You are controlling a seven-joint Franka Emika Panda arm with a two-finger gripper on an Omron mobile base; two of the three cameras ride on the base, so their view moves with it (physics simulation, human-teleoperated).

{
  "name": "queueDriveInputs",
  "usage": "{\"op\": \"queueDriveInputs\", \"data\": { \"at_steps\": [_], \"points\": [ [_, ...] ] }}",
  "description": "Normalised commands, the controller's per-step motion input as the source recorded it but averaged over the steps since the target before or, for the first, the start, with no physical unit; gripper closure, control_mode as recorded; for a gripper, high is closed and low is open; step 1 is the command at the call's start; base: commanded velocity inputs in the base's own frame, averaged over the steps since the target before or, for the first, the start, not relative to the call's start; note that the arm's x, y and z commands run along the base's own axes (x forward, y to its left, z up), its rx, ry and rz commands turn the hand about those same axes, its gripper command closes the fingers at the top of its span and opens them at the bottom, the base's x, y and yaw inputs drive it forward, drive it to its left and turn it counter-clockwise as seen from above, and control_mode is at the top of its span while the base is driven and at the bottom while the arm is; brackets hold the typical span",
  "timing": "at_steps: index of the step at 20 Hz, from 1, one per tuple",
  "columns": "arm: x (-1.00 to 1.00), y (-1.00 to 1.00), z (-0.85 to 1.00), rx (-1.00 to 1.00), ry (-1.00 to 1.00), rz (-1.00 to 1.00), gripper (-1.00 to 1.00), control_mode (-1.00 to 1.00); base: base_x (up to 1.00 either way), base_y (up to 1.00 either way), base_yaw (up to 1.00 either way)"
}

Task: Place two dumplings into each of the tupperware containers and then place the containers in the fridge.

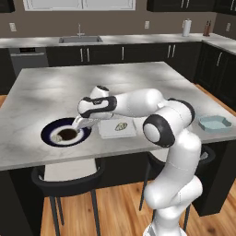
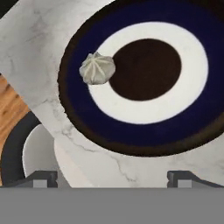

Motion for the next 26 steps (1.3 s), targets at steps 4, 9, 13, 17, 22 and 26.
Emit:
{"op": "queueDriveInputs", "data": {
  "at_steps": [4,9,13,17,22,26],
  "points": [
    [0.02,0.65,0.00,-0.11,-0.35,0.53,-1.00,-1.00,0.00,0.00,0.00],
    [0.05,0.36,-0.05,-0.09,-0.20,0.44,-1.00,-1.00,0.00,0.00,0.00],
    [0.00,0.27,-0.08,-0.14,0.07,0.12,-1.00,-1.00,0.00,0.00,0.00],
    [0.05,0.47,-0.02,-0.01,0.06,-0.03,-1.00,-1.00,0.00,0.00,0.00],
    [0.29,0.48,-0.30,0.00,0.00,-0.15,-1.00,-1.00,0.00,0.00,0.00],
    [0.24,0.23,-0.29,0.00,0.03,-0.22,-1.00,-1.00,0.00,0.00,0.00]
  ]
}}
